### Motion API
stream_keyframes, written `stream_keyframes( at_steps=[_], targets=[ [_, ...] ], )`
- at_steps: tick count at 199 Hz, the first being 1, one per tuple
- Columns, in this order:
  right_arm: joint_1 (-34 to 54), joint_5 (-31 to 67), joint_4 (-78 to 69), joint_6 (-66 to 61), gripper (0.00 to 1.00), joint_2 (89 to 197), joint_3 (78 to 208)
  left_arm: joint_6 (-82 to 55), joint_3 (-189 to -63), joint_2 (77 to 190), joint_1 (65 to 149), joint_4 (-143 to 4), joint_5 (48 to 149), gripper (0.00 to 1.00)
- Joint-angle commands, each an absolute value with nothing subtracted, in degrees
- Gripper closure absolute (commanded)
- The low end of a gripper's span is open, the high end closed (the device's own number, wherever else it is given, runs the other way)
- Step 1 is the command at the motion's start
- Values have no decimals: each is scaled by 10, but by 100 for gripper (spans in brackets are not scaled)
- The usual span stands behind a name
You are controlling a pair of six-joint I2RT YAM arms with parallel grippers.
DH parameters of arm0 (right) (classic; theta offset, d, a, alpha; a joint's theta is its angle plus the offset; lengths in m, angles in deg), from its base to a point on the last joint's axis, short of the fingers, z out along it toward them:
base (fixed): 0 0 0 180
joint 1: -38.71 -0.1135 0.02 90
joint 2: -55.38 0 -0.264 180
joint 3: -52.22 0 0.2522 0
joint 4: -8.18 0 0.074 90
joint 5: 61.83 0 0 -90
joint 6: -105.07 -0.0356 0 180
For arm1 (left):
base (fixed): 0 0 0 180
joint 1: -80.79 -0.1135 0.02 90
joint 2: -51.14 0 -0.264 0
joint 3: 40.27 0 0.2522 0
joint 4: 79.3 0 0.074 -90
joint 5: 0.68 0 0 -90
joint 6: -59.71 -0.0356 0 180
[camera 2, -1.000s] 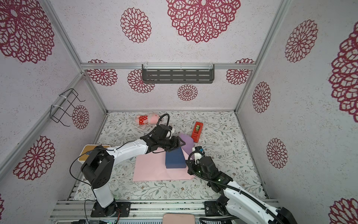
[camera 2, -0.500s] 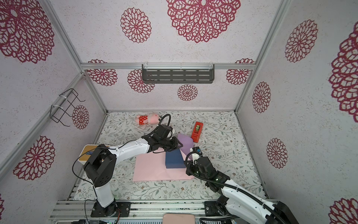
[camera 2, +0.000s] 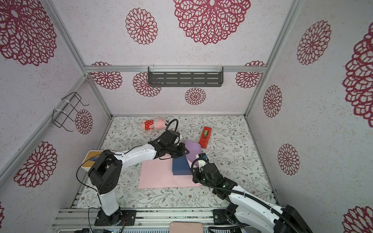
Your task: Wrap the gift box in paper
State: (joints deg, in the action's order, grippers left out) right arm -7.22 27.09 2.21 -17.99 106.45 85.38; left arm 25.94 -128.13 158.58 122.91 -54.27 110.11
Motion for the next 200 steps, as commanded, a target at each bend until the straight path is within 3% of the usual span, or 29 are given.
stream_keyframes(
  at_steps=[1, 14, 48, 65, 84, 123, 163, 200],
  targets=[
    [-78, 285, 35, -176, 85, 1065, 877, 252, -1277, 1589, 1233, -548, 1094, 94],
    [-78, 295, 16, -176, 75, 1063, 885, 246, -1274, 1584, 1232, -547, 1094, 100],
    [-77, 291, -86, -148, 50, 1032, 930, 227, -1251, 1562, 1231, -561, 1094, 100],
    [-77, 293, -140, -133, 31, 1014, 957, 225, -1235, 1549, 1226, -577, 1101, 100],
    [-74, 292, -178, -116, 21, 1003, 984, 218, -1222, 1540, 1219, -585, 1111, 100],
    [-37, 283, -185, -113, 13, 1014, 1021, 203, -1197, 1514, 1215, -593, 1118, 100],
    [63, 251, -188, -175, 5, 1068, 1036, 171, -1175, 1494, 1198, -581, 1116, 100],
    [72, 269, -199, -193, 1, 1127, 1051, 135, -1155, 1470, 1178, -573, 1113, 100]
  ],
)
